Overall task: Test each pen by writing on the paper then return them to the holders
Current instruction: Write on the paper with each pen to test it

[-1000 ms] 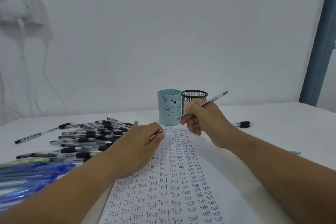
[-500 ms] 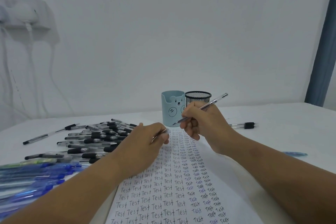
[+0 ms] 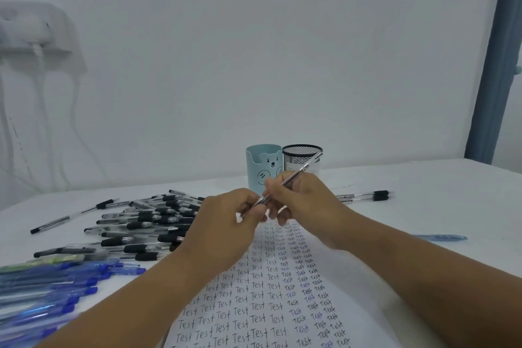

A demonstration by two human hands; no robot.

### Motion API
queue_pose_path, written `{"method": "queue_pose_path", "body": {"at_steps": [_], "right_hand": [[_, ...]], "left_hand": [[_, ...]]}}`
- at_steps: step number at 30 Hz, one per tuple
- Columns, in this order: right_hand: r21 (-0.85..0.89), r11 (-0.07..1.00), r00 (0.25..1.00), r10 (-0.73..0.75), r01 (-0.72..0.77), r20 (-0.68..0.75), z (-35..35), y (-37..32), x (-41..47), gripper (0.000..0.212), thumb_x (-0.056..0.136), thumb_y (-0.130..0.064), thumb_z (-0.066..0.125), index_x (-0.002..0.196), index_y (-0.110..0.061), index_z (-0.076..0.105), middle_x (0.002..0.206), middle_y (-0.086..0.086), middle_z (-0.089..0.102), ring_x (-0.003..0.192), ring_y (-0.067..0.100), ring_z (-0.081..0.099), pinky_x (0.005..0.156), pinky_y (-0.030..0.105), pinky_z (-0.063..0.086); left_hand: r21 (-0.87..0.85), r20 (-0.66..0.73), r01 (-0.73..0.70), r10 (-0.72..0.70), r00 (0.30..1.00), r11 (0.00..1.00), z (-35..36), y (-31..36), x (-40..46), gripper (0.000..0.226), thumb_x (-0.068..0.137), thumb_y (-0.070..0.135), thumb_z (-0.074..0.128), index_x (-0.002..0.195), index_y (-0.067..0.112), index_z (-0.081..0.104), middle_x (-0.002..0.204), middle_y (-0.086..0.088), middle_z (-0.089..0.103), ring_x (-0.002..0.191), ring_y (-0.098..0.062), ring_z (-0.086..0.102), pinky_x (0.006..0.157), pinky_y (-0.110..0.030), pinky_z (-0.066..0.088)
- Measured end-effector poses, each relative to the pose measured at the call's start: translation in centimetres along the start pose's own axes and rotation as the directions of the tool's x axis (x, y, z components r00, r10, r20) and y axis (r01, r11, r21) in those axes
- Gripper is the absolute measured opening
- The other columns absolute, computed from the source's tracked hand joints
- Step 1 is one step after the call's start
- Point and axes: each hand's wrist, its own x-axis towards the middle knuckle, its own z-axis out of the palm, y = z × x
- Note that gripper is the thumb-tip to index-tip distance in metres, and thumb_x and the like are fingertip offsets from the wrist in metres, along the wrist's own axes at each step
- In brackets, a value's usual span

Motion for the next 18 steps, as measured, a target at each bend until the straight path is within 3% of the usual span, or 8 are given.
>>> {"method": "queue_pose_path", "body": {"at_steps": [3,5,7,9,12,14,16,18], "right_hand": [[0.029,0.997,0.996,0.076,-0.074,-0.051,-1.4,-1.0,0.4,0.026,0.105,-0.026,0.050,0.104,-0.006,0.067,0.100,0.016,0.074,0.095,0.029,0.072,0.089,0.041,0.059],[-0.020,0.996,0.991,0.086,-0.089,-0.102,-3.1,-1.7,0.5,0.016,0.104,-0.014,0.050,0.097,-0.006,0.062,0.095,0.015,0.075,0.099,0.032,0.072,0.093,0.042,0.059],[-0.175,0.979,0.979,0.067,-0.101,-0.192,-5.1,-2.4,0.4,0.005,0.100,-0.006,0.050,0.097,-0.009,0.048,0.078,0.015,0.070,0.085,0.040,0.070,0.086,0.045,0.060],[-0.325,0.937,0.973,0.054,-0.126,-0.222,-7.4,-2.7,-0.1,0.010,0.102,-0.008,0.046,0.106,-0.011,0.038,0.070,0.011,0.058,0.062,0.033,0.057,0.063,0.040,0.053],[-0.602,0.793,0.989,0.006,-0.093,-0.145,-10.9,-2.4,-2.2,0.006,0.105,-0.017,0.044,0.103,-0.021,0.048,0.072,0.001,0.049,0.062,0.019,0.041,0.057,0.036,0.040],[-0.762,0.635,0.992,0.058,-0.124,-0.112,-13.1,-1.8,-4.0,0.014,0.103,-0.023,0.053,0.097,-0.027,0.065,0.078,-0.007,0.053,0.064,0.011,0.046,0.067,0.029,0.043],[-0.867,0.475,0.985,0.151,-0.151,-0.088,-14.9,-0.9,-5.8,0.014,0.099,-0.024,0.060,0.103,-0.031,0.073,0.089,-0.011,0.055,0.078,0.004,0.051,0.073,0.015,0.038],[-0.882,0.433,0.969,0.228,-0.185,-0.091,-16.2,0.0,-7.4,0.020,0.098,-0.021,0.063,0.106,-0.037,0.072,0.094,-0.014,0.056,0.087,0.006,0.053,0.075,0.011,0.037]], "left_hand": [[0.047,0.067,0.059,-0.062,0.996,0.997,0.0,0.1,0.0,0.052,0.094,0.054,0.059,0.142,0.039,0.044,0.125,0.023,0.060,0.115,0.000,0.055,0.090,-0.018,0.039],[0.115,0.130,0.053,-0.068,0.989,0.992,-0.3,0.3,-0.4,0.062,0.093,0.059,0.055,0.148,0.044,0.030,0.131,0.025,0.052,0.121,-0.003,0.047,0.099,-0.026,0.037],[0.183,0.209,0.001,-0.040,0.977,0.983,-0.6,0.2,-0.8,0.056,0.092,0.065,0.051,0.143,0.049,0.036,0.133,0.028,0.049,0.125,0.001,0.043,0.102,-0.025,0.034],[0.220,0.286,-0.033,-0.032,0.958,0.975,-0.6,0.2,-1.2,0.052,0.089,0.072,0.048,0.135,0.049,0.047,0.135,0.030,0.047,0.126,0.007,0.040,0.103,-0.022,0.031],[0.247,0.361,-0.048,-0.046,0.931,0.968,-0.3,0.3,-1.5,0.052,0.086,0.075,0.050,0.130,0.049,0.052,0.133,0.033,0.044,0.123,0.010,0.040,0.106,-0.023,0.033],[0.252,0.385,-0.049,-0.054,0.921,0.967,0.0,0.4,-1.5,0.050,0.086,0.073,0.054,0.128,0.048,0.053,0.129,0.035,0.044,0.120,0.011,0.041,0.106,-0.022,0.034],[0.244,0.389,-0.053,-0.048,0.920,0.968,0.2,0.3,-1.3,0.048,0.086,0.072,0.055,0.127,0.047,0.053,0.126,0.036,0.045,0.117,0.014,0.042,0.102,-0.019,0.034],[0.237,0.386,-0.060,-0.038,0.922,0.970,0.3,0.1,-1.2,0.047,0.084,0.073,0.054,0.124,0.048,0.054,0.125,0.037,0.047,0.116,0.018,0.041,0.100,-0.016,0.034]]}}
